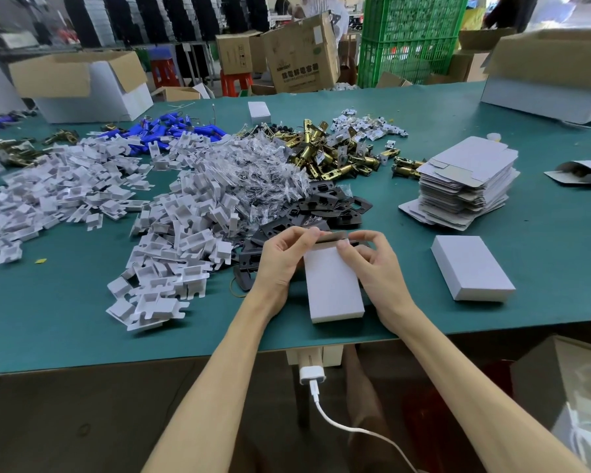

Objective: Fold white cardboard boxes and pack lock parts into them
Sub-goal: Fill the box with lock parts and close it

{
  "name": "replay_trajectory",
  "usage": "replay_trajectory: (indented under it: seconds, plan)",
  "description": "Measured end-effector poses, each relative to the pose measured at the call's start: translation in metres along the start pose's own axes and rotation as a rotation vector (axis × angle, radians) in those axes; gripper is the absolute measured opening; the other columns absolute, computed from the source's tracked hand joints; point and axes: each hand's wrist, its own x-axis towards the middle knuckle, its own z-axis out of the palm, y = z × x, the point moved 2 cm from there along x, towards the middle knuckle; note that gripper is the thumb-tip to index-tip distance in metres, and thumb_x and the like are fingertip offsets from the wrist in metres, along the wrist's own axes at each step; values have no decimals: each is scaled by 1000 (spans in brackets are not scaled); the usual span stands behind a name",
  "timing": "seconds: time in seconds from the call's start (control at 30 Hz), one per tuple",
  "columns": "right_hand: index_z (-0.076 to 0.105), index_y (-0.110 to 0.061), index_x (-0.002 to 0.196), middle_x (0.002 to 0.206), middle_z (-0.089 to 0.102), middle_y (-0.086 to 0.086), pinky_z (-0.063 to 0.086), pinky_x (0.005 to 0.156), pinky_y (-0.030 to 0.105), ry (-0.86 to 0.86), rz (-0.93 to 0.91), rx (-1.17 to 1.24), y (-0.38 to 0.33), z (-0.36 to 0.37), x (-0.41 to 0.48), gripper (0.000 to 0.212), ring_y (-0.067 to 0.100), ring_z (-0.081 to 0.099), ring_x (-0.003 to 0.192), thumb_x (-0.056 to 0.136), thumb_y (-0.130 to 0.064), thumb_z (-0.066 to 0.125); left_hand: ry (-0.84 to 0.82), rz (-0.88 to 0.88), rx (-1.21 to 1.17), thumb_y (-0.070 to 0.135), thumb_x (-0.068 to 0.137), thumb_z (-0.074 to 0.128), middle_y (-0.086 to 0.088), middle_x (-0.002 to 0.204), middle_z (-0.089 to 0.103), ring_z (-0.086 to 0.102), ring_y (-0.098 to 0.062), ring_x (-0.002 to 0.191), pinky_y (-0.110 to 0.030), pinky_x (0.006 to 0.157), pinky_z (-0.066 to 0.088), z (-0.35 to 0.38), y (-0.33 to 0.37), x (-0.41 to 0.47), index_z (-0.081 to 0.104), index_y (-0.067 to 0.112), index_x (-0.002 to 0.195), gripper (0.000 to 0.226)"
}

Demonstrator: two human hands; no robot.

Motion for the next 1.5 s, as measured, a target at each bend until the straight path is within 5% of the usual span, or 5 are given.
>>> replay_trajectory:
  seconds: [0.3, 0.43, 0.77, 0.93, 1.5]
  plan:
    - [61, -21, 118, 93, 71, 19, 51, 69, 39, -34, -47, -18, -3, 0, -1, 23, 19, 67, 80, 99, -32, 67, -64, 8, 118, 34, 107, 55, -10, 99, 73, 62, -22, 84, -32, 70, 49, 3, -4, 1, 80, 13, 113, 33]
    - [64, -23, 114, 90, 74, 3, 52, 64, 27, -31, -39, -22, -4, -1, -2, 17, 11, 67, 78, 99, -32, 66, -95, 41, 89, 31, 107, 58, -7, 111, 78, 67, -18, 89, -29, 74, 54, 1, -4, 2, 78, 12, 117, 30]
    - [61, -23, 122, 90, 75, -1, 56, 70, 26, -63, -12, -27, -7, 4, -3, 27, 14, 71, 86, 98, -36, 65, 30, 54, 87, 21, 98, 70, -5, 90, 76, 67, -17, 77, -34, 69, 55, -6, -11, 8, 77, 17, 98, 8]
    - [57, -22, 129, 103, 77, 6, 60, 78, 33, -167, -8, -46, -7, 7, -5, 39, 21, 74, 93, 94, -20, 73, 174, 48, 35, 19, 96, 71, -7, 85, 72, 64, -17, 72, -35, 67, 53, -10, -14, 11, 71, 8, 99, 12]
    - [76, -22, 120, 108, 77, 9, 56, 67, 22, -196, 150, 237, -13, -6, -6, 38, 16, 69, 81, 82, -24, 72, 62, 10, -43, 16, 91, 75, -15, 87, 60, 48, -24, 83, -34, 72, 38, -6, -7, 8, 59, 13, 80, 20]
